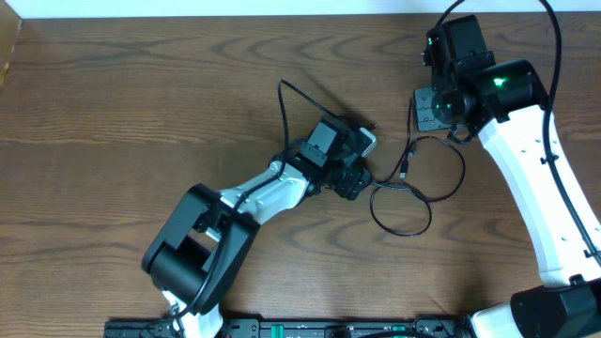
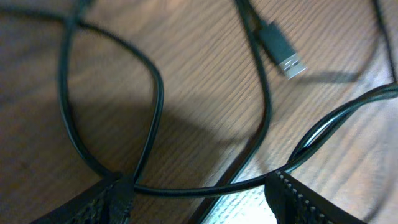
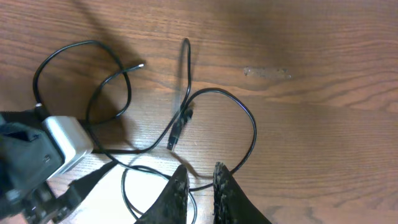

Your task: Untangle cables

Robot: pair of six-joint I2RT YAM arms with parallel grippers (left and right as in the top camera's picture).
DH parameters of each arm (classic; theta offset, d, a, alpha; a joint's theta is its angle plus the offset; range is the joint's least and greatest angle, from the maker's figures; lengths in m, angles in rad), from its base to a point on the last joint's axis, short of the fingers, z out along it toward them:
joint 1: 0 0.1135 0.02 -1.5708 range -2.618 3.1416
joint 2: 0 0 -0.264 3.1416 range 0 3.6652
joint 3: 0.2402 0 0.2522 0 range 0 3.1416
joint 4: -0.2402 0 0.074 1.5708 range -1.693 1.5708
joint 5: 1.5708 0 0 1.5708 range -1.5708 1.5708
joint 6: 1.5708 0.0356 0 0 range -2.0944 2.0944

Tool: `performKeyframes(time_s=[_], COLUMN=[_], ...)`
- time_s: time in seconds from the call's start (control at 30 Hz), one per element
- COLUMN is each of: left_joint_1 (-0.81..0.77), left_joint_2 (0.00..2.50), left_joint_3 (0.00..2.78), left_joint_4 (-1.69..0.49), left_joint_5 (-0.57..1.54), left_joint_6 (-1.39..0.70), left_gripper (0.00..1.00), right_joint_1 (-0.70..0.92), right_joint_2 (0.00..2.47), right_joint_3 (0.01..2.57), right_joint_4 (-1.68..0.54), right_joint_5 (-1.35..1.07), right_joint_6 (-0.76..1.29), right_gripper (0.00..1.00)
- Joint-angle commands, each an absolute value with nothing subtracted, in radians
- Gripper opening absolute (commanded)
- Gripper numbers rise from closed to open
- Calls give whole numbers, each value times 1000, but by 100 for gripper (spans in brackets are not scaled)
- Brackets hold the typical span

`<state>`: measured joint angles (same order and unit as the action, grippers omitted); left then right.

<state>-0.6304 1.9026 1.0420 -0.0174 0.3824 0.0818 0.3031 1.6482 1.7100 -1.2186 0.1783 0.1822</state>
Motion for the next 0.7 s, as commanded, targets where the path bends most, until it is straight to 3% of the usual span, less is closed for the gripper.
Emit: performKeyframes(time_s=[0.0,0.17,0.37,0.53,0.67], left_joint_1=[-632,-632,-632,-632,-626], left_joint_2=[1929,1937,1937,1937,1937], left_joint_3=[1038,1038,1038,1038,1038], left_joint_4=[-6,13,1,-37,-64], left_joint_5=[331,290,271,243,211], left_joint_6=[11,-13,-13,-13,-13], left_gripper=[73,73,69,67,65], right_joint_1=[300,300,300,300,300], right_joint_2=[1621,1621,1622,1622,1622], right_joint_3=[1714,1714,1707,1650,1559], right_joint_4=[-1222,-1227,-1239,-1249,-1229], right_joint_5=[184,184,141,123,120], right_joint_6=[175,175,175,177,208], right_gripper=[11,10,25,17,17])
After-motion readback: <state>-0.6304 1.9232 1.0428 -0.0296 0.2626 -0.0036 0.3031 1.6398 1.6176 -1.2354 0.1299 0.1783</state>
